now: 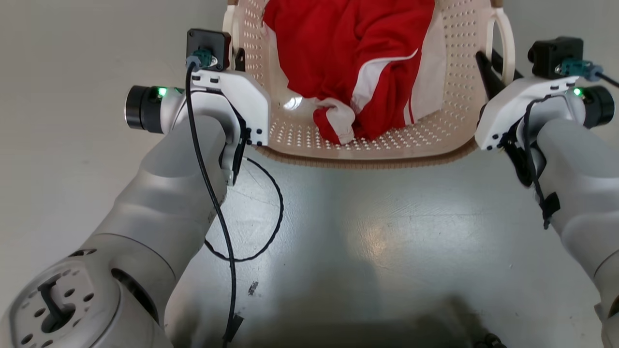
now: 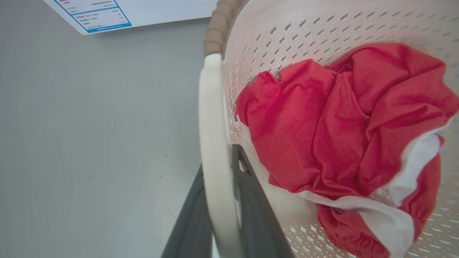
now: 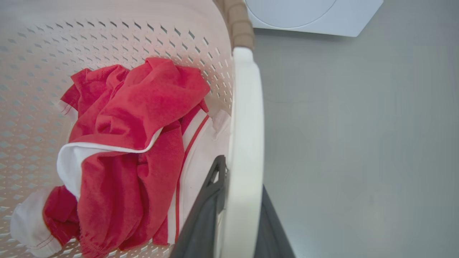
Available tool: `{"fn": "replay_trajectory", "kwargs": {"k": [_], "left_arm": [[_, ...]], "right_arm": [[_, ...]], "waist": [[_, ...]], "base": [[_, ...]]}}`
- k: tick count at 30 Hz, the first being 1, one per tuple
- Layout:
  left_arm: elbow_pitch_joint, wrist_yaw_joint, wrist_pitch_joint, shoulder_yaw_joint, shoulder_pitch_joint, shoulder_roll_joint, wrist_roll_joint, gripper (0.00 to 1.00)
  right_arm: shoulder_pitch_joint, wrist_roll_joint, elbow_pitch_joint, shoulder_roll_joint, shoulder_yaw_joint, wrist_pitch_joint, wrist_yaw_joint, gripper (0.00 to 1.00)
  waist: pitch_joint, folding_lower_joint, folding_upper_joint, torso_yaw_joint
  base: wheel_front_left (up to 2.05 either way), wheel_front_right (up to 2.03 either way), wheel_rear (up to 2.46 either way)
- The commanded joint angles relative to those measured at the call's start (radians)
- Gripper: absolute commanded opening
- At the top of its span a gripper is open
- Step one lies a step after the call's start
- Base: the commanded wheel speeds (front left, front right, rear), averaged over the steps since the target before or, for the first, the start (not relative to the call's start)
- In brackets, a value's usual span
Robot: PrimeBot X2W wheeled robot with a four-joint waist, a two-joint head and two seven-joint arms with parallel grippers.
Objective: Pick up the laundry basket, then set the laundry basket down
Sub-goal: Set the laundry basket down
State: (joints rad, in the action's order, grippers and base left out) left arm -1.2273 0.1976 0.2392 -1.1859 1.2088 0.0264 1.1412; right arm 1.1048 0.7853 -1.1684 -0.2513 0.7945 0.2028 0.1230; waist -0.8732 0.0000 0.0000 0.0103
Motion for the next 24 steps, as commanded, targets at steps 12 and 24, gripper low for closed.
{"fn": "replay_trajectory", "kwargs": {"k": [12,24], "left_arm": [[-0.012,0.0,0.022,0.035,0.06,0.024,-0.024,0.0],[-0.01,-0.001,0.022,0.055,0.052,0.024,-0.041,0.0]], "right_arm": [[-0.007,0.017,-0.015,-0.012,0.038,0.033,0.008,0.0],[0.001,0.04,-0.026,-0.008,0.062,0.037,0.008,0.0]], "waist": [[-0.039,0.0,0.0,0.007],[-0.038,0.0,0.0,0.005]], "base": [[0.0,0.0,0.0],[0.0,0.0,0.0]]}}
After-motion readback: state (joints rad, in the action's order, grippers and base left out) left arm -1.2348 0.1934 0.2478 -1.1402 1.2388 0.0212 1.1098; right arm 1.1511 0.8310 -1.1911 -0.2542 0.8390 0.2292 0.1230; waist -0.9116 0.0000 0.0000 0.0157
